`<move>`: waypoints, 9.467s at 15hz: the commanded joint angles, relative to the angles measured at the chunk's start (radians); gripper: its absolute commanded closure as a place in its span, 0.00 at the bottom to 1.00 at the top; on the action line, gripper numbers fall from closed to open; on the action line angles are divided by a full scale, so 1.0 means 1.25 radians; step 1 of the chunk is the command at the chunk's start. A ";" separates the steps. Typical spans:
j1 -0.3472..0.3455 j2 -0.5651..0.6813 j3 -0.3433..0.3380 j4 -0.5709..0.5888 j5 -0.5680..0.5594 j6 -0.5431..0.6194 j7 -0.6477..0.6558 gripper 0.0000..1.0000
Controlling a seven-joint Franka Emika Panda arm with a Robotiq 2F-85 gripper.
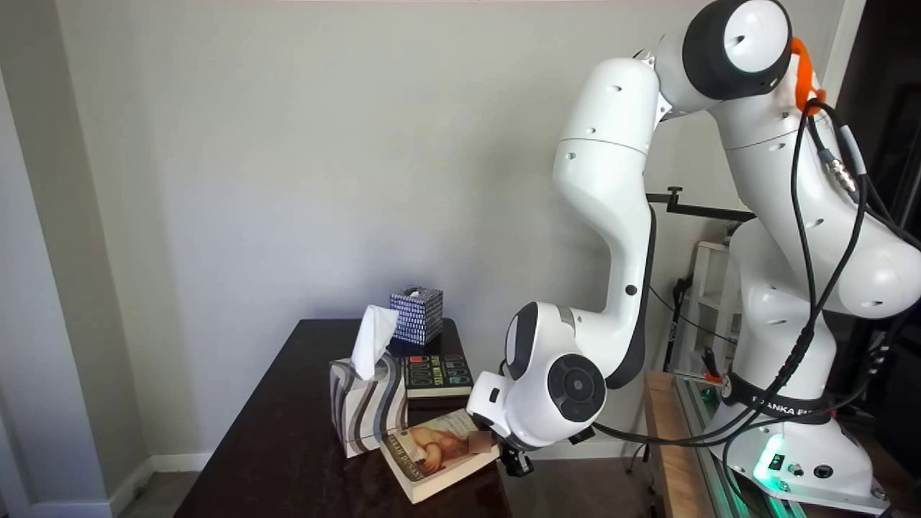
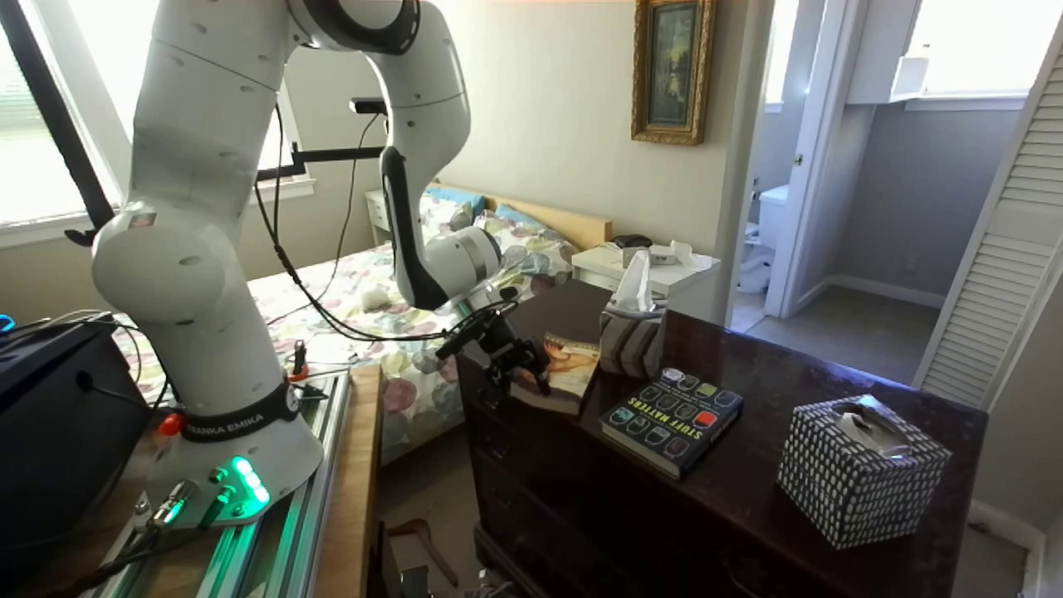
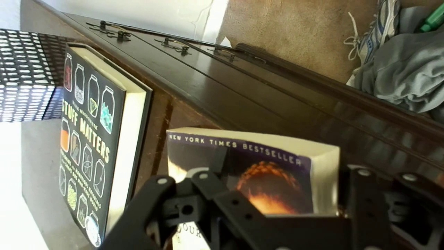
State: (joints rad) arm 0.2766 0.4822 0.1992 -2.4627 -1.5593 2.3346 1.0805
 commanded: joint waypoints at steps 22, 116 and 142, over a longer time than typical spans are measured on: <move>-0.110 -0.195 0.019 -0.115 0.193 0.193 -0.335 0.90; -0.196 -0.076 -0.138 0.066 -0.203 0.513 -0.046 0.84; -0.183 -0.233 -0.070 -0.114 0.150 0.514 -0.348 0.47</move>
State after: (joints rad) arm 0.0406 0.2671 0.0916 -2.5648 -1.4256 3.0197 0.7033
